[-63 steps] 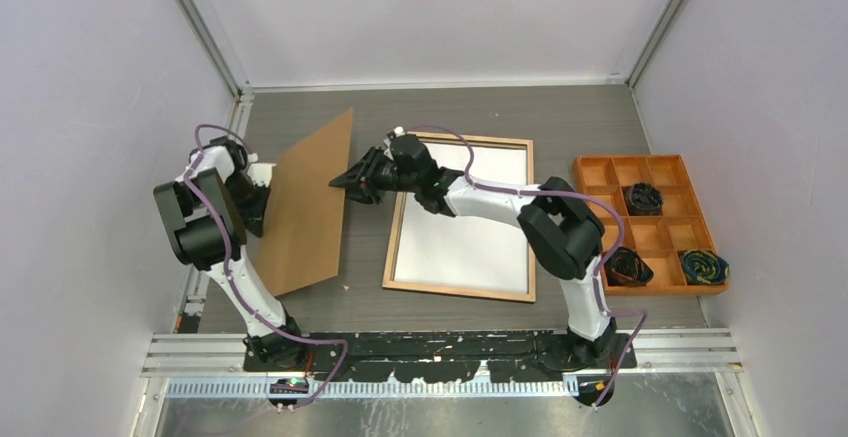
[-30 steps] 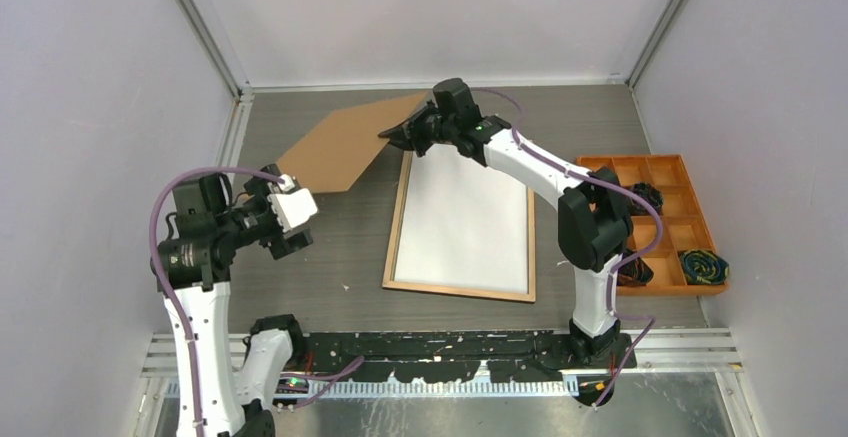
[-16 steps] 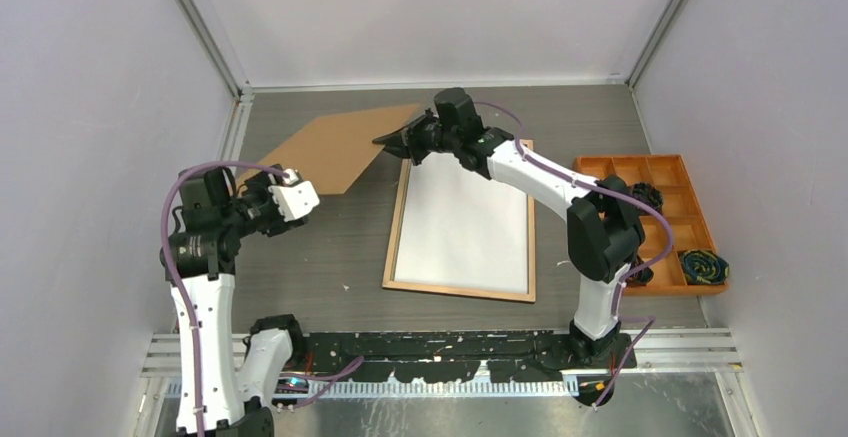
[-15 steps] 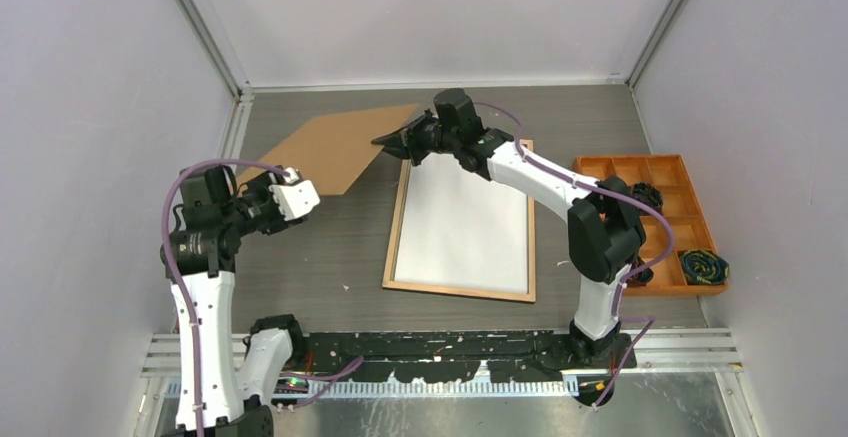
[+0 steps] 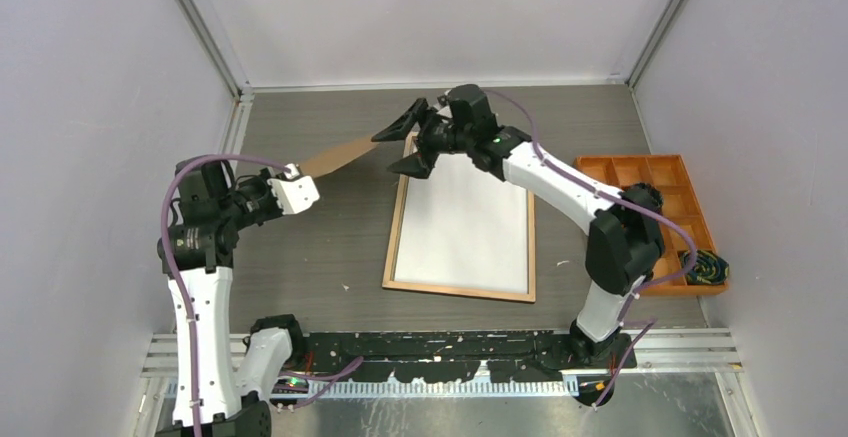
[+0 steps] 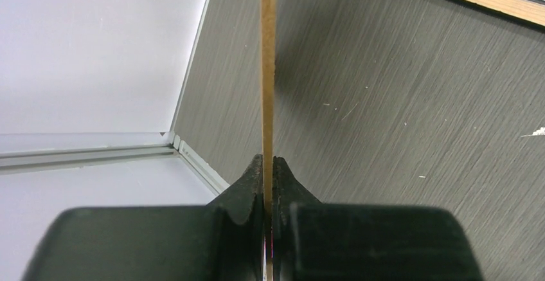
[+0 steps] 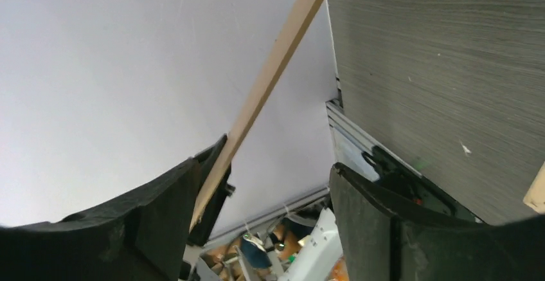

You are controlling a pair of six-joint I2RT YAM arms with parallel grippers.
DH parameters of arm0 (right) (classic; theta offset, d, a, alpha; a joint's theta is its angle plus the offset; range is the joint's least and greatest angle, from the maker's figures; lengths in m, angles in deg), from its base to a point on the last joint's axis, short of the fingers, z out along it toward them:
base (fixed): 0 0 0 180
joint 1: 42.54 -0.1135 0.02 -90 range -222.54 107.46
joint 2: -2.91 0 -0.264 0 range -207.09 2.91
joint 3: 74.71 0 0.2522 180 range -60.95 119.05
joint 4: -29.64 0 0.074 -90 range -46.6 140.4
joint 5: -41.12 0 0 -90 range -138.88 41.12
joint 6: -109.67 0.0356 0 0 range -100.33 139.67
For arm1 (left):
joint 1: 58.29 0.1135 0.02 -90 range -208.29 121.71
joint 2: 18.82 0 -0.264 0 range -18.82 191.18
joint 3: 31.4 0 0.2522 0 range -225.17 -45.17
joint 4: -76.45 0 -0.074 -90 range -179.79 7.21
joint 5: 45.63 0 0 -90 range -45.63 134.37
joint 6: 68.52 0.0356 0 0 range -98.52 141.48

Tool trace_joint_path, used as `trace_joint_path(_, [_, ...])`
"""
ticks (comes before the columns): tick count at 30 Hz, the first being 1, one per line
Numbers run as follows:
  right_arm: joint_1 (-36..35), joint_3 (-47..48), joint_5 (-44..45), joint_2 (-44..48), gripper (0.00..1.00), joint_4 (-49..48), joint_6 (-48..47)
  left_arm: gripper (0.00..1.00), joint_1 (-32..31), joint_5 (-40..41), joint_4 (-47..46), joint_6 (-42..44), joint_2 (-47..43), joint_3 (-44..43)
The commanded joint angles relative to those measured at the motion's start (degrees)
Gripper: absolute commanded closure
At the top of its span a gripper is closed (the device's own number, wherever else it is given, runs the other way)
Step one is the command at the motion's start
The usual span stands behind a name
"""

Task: Put the photo into the frame
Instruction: Turn over the photo frame item at the center of the board.

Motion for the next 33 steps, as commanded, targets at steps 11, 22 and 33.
trace_joint_path(11, [4.56, -2.53, -3.12, 23.64, 0.00, 20.92, -84.61, 1.00, -0.01, -13.69, 18.85, 9.23, 4.90, -11.86])
trace_joint_path(22, [-3.44, -1.54, -6.08, 22.20, 0.02, 20.92, -107.12, 1.00, -0.06, -16.33, 27.83, 14.99, 7.86, -15.27])
trace_joint_path(33, [-8.97, -2.05, 4.03, 17.01, 0.18, 9.75, -110.35, 1.00, 0.00, -15.55, 31.42, 18.23, 8.52, -15.84])
